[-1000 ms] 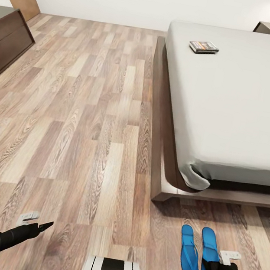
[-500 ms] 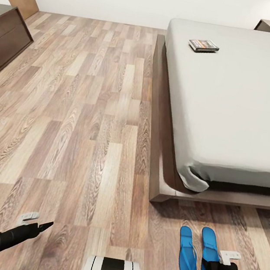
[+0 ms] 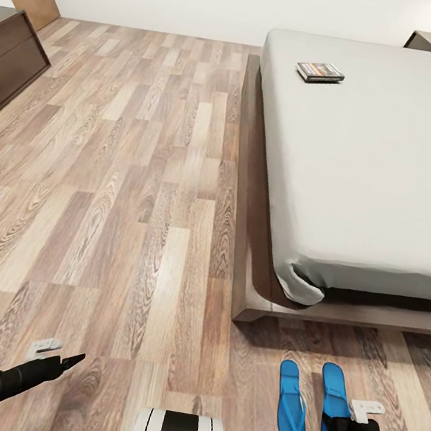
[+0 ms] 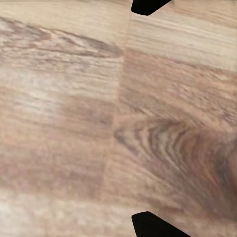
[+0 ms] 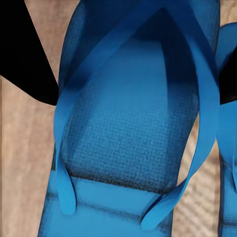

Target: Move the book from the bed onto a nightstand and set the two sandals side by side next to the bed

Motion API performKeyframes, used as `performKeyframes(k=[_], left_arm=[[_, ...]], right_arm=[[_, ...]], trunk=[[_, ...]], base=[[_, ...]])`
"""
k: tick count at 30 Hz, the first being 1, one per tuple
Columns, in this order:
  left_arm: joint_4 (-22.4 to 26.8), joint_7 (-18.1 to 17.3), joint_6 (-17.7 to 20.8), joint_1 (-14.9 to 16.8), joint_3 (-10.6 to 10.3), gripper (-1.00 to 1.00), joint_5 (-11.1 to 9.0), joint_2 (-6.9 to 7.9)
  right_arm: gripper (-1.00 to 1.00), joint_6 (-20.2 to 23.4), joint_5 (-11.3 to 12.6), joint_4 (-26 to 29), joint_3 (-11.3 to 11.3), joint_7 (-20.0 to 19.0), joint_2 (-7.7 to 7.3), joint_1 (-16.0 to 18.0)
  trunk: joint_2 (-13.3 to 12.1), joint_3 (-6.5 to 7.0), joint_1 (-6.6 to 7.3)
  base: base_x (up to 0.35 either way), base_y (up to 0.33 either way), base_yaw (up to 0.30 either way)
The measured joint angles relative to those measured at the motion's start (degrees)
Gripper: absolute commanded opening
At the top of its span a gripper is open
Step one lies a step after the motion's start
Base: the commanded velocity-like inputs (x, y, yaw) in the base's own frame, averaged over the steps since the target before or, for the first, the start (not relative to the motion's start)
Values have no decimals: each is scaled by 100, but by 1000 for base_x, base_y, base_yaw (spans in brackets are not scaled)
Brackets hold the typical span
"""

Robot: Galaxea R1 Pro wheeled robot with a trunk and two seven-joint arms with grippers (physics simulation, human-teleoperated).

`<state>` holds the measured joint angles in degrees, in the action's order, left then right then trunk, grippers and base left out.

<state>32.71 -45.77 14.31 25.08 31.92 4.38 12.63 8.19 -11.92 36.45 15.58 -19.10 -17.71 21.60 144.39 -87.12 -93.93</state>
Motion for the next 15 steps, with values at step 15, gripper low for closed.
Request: performKeyframes(k=[15], left_arm=[[1,-1,0,0,0,100,1,0]], right_arm=[[-100,0,1,-1,0,0,0,0]], trunk=[[13,-221,-26]], base=[[0,-1,0]])
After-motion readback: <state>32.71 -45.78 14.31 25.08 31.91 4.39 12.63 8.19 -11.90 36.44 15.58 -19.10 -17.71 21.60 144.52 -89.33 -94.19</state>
